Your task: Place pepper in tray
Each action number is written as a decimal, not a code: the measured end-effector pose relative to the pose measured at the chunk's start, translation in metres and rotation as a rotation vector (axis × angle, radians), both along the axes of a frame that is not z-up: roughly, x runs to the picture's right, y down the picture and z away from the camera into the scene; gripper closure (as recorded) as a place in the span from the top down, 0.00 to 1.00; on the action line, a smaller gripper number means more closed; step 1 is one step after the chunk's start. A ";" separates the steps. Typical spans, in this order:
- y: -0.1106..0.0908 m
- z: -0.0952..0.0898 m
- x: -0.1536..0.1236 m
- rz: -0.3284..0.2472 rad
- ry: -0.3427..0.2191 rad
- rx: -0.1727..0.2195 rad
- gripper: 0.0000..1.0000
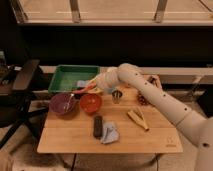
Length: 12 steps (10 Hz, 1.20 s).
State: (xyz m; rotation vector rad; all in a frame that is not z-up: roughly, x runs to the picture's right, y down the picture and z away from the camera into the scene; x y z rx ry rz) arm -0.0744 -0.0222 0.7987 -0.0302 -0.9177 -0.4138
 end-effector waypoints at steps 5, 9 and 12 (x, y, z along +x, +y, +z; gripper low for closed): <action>-0.001 0.002 0.002 0.000 0.005 0.002 0.00; -0.028 0.028 0.003 0.019 0.017 0.042 0.00; -0.068 0.070 -0.003 0.013 0.012 0.069 0.00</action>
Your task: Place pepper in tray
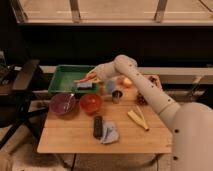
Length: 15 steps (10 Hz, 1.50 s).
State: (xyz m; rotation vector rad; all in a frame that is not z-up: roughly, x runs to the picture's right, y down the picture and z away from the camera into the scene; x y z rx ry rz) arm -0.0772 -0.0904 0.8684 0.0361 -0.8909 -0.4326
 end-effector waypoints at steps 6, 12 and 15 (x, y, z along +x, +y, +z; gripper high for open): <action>-0.047 0.038 -0.042 -0.048 -0.095 0.007 0.00; -0.053 0.049 -0.063 -0.112 -0.049 0.125 0.00; -0.059 0.060 -0.084 -0.169 -0.023 0.215 0.00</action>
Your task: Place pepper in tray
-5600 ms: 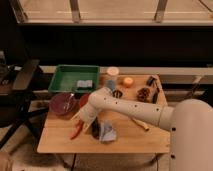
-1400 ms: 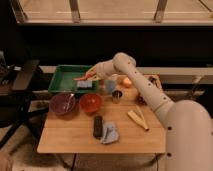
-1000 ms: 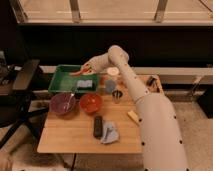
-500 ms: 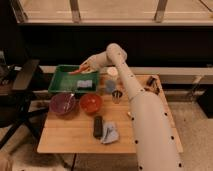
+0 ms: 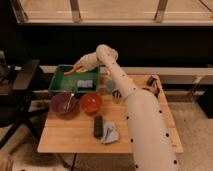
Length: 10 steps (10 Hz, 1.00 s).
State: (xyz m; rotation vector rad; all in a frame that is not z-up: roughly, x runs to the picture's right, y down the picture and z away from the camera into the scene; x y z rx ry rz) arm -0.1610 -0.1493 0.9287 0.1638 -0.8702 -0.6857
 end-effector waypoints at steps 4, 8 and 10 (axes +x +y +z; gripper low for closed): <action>0.011 0.028 -0.008 -0.015 -0.002 0.000 0.08; 0.018 0.033 -0.021 -0.009 -0.039 0.002 0.50; 0.020 0.028 -0.028 -0.006 -0.067 0.006 0.68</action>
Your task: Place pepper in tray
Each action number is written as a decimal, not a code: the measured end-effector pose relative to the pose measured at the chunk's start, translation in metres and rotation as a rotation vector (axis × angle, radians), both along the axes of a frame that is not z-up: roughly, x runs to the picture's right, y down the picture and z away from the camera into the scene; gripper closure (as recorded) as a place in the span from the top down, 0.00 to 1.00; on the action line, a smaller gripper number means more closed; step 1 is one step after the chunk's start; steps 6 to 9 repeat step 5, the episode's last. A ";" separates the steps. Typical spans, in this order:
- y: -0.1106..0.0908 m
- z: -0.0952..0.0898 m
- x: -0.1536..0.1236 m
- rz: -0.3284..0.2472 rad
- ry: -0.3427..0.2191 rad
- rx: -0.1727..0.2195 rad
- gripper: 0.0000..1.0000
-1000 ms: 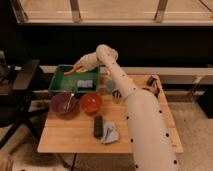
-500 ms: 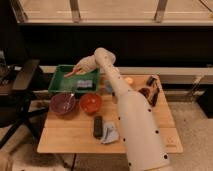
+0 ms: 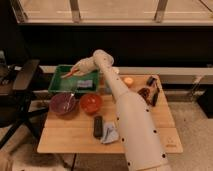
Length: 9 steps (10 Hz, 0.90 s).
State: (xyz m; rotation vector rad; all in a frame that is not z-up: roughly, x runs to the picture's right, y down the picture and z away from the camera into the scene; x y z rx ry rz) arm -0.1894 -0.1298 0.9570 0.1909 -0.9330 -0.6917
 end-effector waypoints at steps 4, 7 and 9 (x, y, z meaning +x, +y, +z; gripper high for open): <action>0.001 -0.006 -0.003 0.009 -0.039 -0.015 0.80; 0.001 -0.006 -0.003 0.010 -0.039 -0.015 0.80; 0.001 -0.006 -0.003 0.010 -0.039 -0.015 0.80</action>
